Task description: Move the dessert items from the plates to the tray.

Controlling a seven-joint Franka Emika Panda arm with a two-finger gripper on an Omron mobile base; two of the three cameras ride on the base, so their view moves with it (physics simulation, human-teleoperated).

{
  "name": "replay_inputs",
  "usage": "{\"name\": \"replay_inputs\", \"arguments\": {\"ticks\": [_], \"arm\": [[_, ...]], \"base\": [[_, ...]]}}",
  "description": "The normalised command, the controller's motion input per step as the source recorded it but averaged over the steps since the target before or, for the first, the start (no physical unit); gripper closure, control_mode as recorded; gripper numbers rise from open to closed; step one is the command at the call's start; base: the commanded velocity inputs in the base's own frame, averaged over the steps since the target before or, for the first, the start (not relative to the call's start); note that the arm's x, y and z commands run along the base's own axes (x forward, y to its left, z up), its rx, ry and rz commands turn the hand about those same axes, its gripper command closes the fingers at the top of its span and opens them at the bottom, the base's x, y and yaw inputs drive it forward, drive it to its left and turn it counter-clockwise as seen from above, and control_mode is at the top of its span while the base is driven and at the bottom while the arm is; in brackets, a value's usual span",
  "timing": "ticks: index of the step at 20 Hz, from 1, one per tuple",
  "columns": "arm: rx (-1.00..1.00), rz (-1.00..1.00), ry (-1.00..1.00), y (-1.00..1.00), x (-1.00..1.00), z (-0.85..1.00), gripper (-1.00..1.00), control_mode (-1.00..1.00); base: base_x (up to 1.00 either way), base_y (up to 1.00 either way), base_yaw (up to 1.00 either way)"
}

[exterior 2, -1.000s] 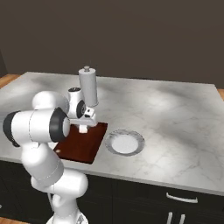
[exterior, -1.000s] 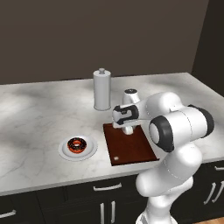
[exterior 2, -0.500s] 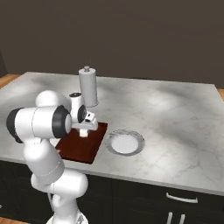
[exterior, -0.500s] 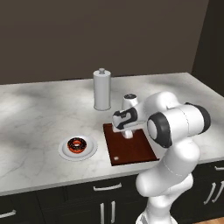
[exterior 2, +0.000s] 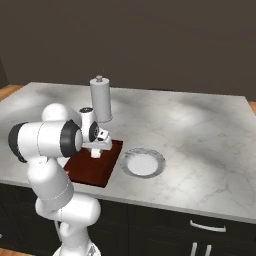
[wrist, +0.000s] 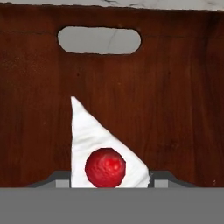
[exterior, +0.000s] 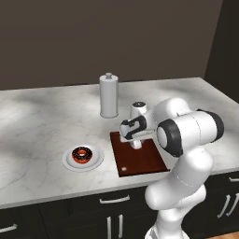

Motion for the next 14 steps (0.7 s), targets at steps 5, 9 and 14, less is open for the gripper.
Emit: {"name": "replay_inputs", "arguments": {"ticks": [5,9,14], "arm": [[0.0,0.0,0.0,0.0,0.0,-0.01,-1.0,-1.0],[0.0,0.0,0.0,0.0,0.0,0.0,-1.0,-1.0],[0.0,0.0,0.0,0.0,0.0,0.0,-1.0,-1.0]], "base": [[0.0,0.0,0.0],[0.0,0.0,0.0],[0.0,0.0,0.0]]}}
